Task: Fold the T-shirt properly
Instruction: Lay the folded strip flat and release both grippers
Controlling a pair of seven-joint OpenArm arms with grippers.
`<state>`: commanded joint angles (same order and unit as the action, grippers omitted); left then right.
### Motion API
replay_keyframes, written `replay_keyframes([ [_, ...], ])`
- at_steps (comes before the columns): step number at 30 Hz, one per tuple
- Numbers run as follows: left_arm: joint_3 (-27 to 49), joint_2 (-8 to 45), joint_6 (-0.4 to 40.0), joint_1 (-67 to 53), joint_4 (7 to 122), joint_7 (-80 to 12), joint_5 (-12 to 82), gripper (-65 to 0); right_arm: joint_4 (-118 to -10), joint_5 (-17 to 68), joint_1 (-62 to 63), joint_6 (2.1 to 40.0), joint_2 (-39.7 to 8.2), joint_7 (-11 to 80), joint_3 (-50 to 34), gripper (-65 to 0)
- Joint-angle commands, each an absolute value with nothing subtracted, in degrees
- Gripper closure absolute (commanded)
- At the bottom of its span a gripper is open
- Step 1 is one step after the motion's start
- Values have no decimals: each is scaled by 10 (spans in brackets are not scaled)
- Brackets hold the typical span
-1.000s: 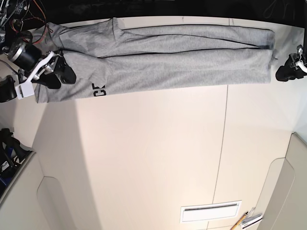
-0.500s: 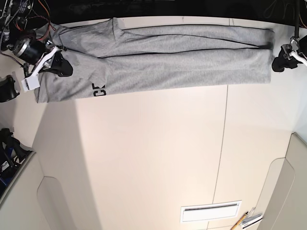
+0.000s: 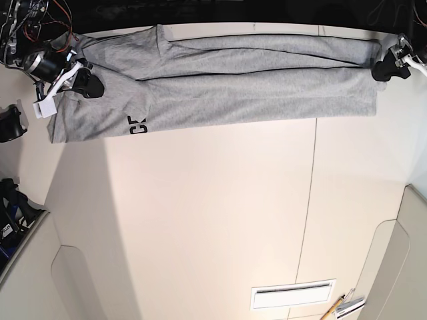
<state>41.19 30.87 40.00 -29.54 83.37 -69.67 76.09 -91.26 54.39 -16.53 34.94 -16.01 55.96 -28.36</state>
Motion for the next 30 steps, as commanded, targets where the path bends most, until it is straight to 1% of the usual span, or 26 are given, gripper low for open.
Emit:
replay_keyframes([
  [3,411,293,400,-295,834,-687,761,-475,-913,558,-165,349,-160,560,-284,0],
  [11,409,292,400,-295,834,-670,739,-475,-913,562,-165,349,-160,562,-284,0],
  [13,396,292,400,-295,834,-649,722,-475,-913,562,-165,349,-160,562,-284,0],
  [17,333,292,400,-294,834,-614,681,-475,-913,566,-166,349,-160,562,-284,0],
  [19,309,292,400,-294,834,-608,679,-475,-913,566,-166,349,-160,565,-284,0],
  [28,301,292,400,-294,834,-608,684,-471,-913,566,-165,349,-160,566,-284,0],
  [29,301,292,400,-294,834,-608,684,-454,-913,566,-165,349,-160,566,-284,0],
  [30,301,292,400,-294,834,-606,683,-397,-913,566,-165,349,-160,566,-284,0],
])
